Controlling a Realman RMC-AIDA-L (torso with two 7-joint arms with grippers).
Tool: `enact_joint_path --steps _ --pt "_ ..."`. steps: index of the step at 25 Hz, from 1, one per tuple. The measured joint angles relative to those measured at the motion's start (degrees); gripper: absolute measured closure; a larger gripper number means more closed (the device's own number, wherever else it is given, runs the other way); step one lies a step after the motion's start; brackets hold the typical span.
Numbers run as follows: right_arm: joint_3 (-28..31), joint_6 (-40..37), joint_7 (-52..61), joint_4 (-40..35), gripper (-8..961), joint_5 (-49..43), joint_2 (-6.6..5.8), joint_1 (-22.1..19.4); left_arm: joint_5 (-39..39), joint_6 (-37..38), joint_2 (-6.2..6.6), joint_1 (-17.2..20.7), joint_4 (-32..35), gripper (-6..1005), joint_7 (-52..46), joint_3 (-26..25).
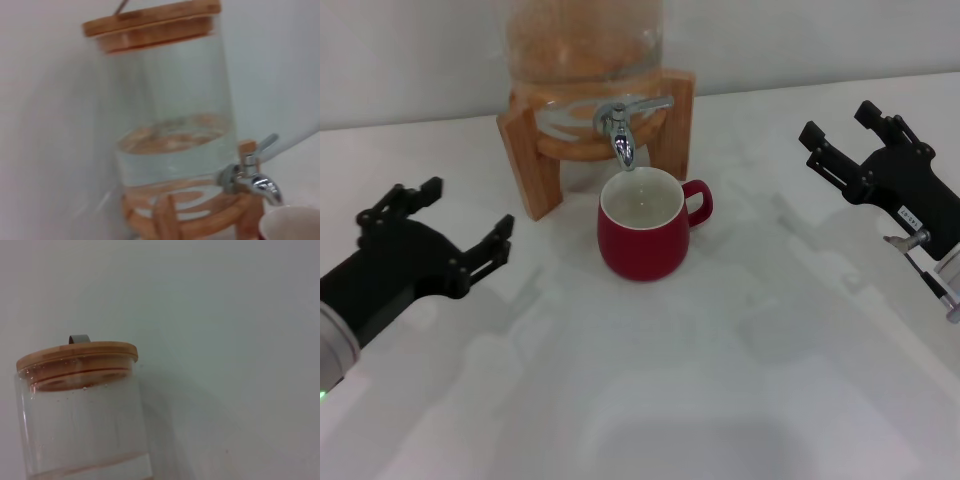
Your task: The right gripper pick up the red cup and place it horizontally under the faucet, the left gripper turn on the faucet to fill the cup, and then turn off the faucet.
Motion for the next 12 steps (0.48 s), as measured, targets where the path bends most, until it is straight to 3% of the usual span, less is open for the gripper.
enact_joint_path --steps 6,12 --pt "0.0 0.0 0.0 0.0 81 0.0 0.00 0.0 -14.9 -1.7 -0.04 2.4 -2.1 161 14.7 0.2" --pt "0.2 0.7 0.0 0.0 81 0.0 0.00 0.4 -38.4 0.8 0.05 4.3 -6.8 162 35.5 -0.8"
